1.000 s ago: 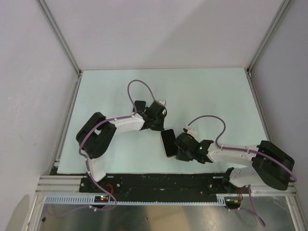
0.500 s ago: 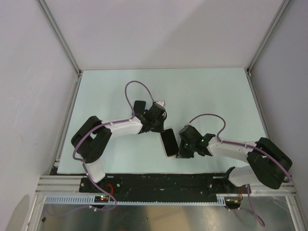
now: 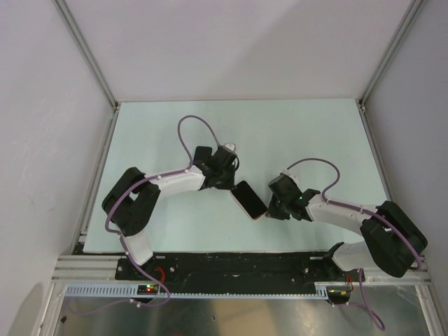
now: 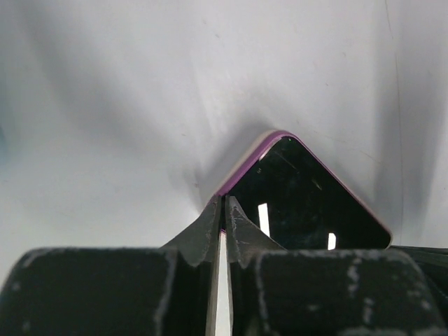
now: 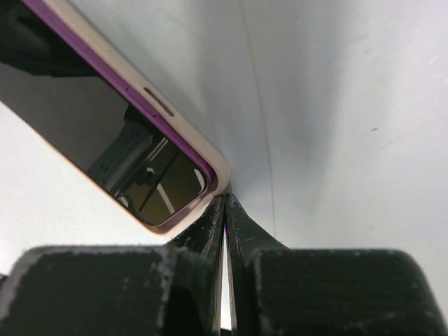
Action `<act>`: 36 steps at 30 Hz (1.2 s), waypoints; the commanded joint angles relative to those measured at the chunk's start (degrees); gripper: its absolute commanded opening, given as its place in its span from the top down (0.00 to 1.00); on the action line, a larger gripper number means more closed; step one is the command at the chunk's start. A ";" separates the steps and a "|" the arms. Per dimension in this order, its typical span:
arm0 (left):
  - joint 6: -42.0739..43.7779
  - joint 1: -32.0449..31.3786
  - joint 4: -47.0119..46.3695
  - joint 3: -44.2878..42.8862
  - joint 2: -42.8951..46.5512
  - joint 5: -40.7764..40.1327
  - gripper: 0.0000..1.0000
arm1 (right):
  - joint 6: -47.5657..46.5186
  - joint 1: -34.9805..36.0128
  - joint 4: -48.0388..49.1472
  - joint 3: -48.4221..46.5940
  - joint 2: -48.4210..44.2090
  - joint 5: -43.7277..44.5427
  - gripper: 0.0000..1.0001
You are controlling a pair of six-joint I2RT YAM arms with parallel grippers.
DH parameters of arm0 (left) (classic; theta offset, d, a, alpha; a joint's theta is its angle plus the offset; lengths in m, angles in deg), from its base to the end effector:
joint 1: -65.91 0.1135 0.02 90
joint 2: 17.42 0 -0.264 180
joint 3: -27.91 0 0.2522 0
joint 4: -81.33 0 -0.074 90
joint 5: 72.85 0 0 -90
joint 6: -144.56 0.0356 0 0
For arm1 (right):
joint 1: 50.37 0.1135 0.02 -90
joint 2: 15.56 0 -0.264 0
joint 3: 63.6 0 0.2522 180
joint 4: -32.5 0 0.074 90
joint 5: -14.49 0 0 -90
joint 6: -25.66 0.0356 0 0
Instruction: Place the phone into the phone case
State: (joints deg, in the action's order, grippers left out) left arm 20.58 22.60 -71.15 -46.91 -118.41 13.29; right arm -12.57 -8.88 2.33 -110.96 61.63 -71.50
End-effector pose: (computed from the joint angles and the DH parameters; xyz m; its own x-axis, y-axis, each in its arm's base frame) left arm 0.2647 -0.2462 0.1732 -0.8525 0.0373 -0.5214 0.2157 0.9336 -0.2860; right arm 0.1777 0.1538 0.1506 -0.9000 0.2501 -0.3570 0.1168 0.9274 0.3553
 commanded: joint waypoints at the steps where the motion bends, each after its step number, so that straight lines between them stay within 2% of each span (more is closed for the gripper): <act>1: 1.82 1.79 1.11 -3.29 2.92 0.27 0.90 | -2.51 -2.91 -0.79 -0.89 0.26 10.26 0.93; 6: 2.57 3.90 2.21 -4.57 5.17 -1.74 0.87 | -4.37 -5.89 0.06 -2.12 2.15 9.83 0.93; 13: 1.37 5.77 2.93 -7.00 -1.28 -2.31 0.91 | -6.95 -8.24 -0.59 -7.18 5.89 8.57 0.93; 21: 1.45 4.62 2.98 -8.36 -6.22 0.06 0.95 | -4.59 -7.15 -3.95 -3.65 -0.45 9.40 0.93; 26: 0.56 3.06 2.93 -8.04 -6.90 0.51 0.98 | -1.51 -2.96 -3.72 -0.91 -4.43 8.31 0.93; 36: -1.62 -0.31 2.86 -5.75 -6.11 -0.59 1.00 | 0.73 -0.41 1.09 -0.50 0.24 5.57 0.93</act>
State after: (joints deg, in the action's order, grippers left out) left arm 20.91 23.93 -67.79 -53.05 -125.51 12.35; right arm -13.38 -9.55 0.56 -111.81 60.28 -65.82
